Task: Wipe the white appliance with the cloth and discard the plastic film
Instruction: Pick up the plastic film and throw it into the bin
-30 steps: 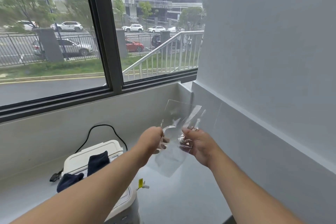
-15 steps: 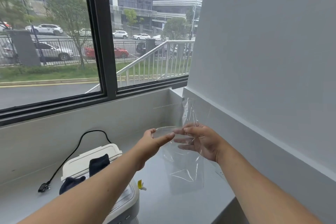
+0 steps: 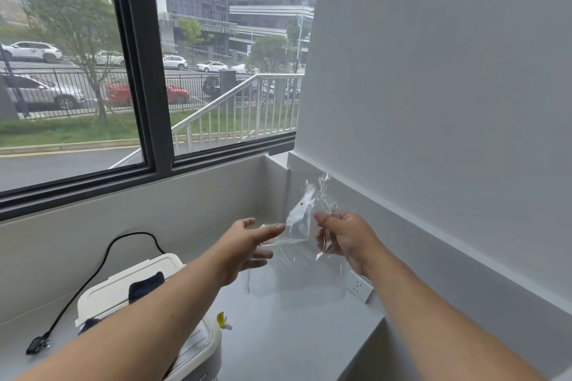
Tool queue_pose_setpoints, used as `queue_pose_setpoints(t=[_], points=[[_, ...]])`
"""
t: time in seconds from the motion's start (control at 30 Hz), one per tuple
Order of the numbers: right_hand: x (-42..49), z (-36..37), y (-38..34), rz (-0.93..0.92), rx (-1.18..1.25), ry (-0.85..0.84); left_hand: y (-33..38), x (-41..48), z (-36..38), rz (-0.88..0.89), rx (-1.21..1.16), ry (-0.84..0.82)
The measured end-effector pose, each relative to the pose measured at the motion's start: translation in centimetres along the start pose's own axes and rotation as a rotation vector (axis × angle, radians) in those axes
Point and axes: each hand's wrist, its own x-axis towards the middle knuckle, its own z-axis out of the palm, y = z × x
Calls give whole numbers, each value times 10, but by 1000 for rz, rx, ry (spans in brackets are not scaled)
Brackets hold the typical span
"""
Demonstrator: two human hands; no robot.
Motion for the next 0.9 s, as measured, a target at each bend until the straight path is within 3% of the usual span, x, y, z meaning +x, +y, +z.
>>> queue_pose_setpoints(t=[0.23, 0.47, 0.57, 0.67, 0.83, 0.9], points=[[-5, -3, 4, -87, -147, 142, 0, 1, 8, -30, 41, -4], [-20, -9, -7, 123, -81, -118, -6, 6, 3, 43, -88, 113], [-28, -13, -7, 128, -157, -138, -2, 0, -4, 62, -122, 132], [-33, -9, -6, 89, -153, -97, 2, -9, -7, 4, -77, 86], [-45, 0, -14, 28, -49, -54, -2, -20, -11, -130, -121, -160], [-52, 0, -17, 18, -38, -59, -3, -25, -12, -144, -85, -159]])
